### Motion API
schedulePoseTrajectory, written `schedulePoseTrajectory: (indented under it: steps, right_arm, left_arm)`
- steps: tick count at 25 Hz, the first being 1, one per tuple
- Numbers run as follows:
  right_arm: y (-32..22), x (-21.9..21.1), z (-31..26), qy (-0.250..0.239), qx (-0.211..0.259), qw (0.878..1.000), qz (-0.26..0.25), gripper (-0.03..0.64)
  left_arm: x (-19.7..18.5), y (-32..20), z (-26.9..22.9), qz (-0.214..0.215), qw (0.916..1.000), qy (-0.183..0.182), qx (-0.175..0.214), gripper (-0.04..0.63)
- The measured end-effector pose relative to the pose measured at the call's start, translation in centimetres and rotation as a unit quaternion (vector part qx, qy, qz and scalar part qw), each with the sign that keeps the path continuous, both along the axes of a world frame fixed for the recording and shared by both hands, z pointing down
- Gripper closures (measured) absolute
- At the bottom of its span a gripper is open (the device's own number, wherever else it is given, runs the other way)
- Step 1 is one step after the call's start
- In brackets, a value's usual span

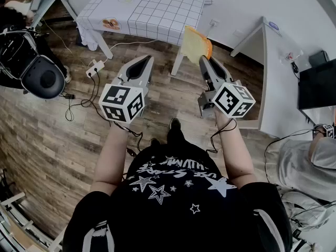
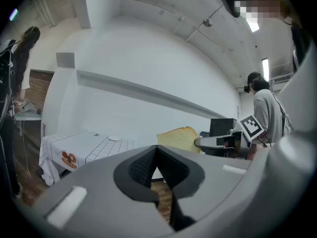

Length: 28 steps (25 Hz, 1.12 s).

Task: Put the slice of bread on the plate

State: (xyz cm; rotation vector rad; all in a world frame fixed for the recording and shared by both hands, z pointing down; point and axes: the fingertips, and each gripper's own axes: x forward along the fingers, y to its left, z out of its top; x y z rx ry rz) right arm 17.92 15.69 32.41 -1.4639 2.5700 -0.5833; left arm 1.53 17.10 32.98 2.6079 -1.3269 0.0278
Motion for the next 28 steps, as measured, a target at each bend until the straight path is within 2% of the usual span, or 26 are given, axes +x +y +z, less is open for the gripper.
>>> schedulePoseTrajectory:
  steps: [8,15,28]
  right_arm:
    - [-0.4,-0.4,0.5,0.018,-0.007,1.000,-0.016,0.525]
    - [-0.6,-1.4,0.8,0.031,-0.010,0.999,-0.030,0.525]
    - [1.7,-3.6,0.8,0.034,-0.007,0.999,-0.031,0.525]
  left_arm:
    - [0.2,-0.5,0.5,-0.015,0.9997,-0.006,-0.017,0.586]
    - [-0.3,-0.5,0.6,-0.021,0.9996,-0.004,-0.016,0.586]
    - [-3.7,2.7,0.9,-0.041,0.9990,0.001,-0.017,0.586]
